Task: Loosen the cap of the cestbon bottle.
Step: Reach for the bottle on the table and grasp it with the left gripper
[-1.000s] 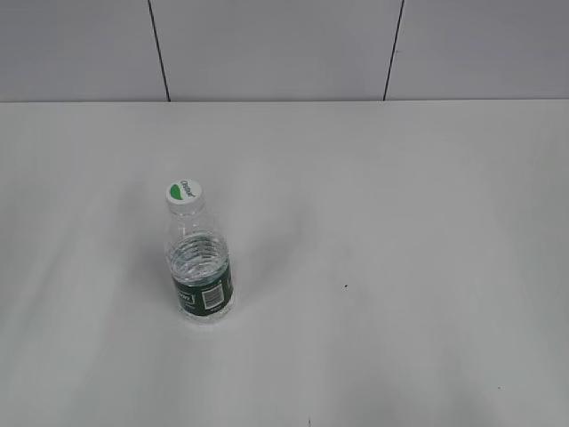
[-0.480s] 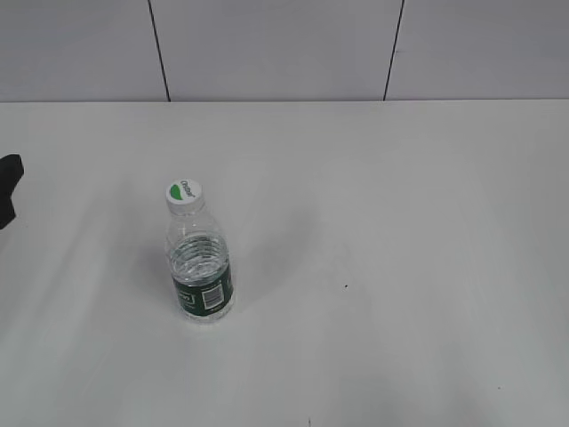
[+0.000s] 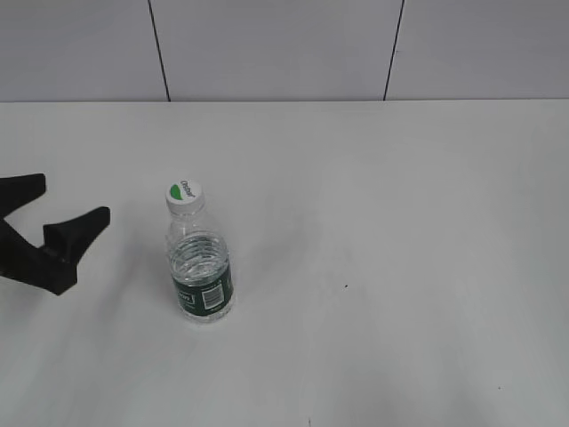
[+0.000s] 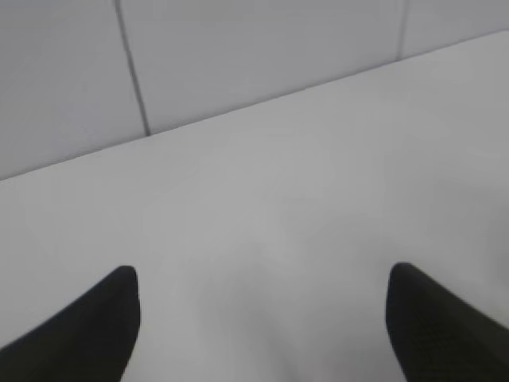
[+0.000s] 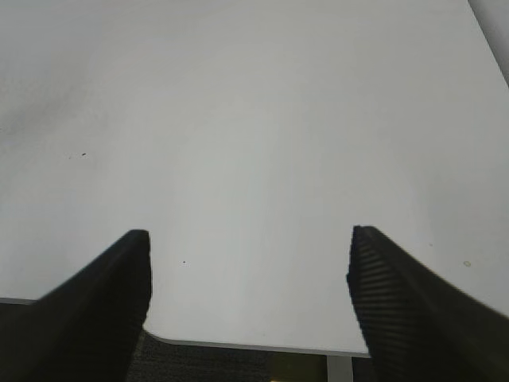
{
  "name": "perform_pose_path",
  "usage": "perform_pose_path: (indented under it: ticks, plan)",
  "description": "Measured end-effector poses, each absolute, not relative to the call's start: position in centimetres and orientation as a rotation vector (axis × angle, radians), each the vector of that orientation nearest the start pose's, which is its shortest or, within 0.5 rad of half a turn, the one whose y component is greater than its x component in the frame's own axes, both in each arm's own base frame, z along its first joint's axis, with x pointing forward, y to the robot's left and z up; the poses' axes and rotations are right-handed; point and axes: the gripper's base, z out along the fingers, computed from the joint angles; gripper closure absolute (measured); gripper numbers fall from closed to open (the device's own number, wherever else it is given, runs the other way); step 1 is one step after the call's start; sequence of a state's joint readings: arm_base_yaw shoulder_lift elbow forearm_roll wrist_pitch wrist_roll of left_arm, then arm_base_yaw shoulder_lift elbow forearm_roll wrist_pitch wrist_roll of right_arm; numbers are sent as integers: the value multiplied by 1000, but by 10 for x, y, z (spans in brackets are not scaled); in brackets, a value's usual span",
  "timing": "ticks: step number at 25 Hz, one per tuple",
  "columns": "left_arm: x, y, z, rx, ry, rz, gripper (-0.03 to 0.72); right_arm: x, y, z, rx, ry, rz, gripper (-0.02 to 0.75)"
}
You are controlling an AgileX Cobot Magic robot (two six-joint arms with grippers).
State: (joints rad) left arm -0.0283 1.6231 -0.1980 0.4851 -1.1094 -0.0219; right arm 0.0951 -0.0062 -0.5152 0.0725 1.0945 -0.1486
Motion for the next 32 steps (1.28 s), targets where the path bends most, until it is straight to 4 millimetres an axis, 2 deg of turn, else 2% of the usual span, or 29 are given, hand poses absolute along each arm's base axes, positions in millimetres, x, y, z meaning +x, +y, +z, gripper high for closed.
perform_pose_path:
  ticks: [9, 14, 21, 32]
  plan:
    - [190, -72, 106, 884, 1757, -614, 119, -10, 5, 279, -256, 2039, 54, 150]
    - [184, -75, 93, 931, 1798, -694, 119, -10, 5, 279, -256, 2039, 54, 150]
    - [194, -79, 84, 1006, 1768, -749, 119, -10, 5, 279, -255, 2039, 54, 150]
    - [225, -81, 91, 1032, 1675, -715, 119, -10, 5, 279, -255, 2039, 54, 150]
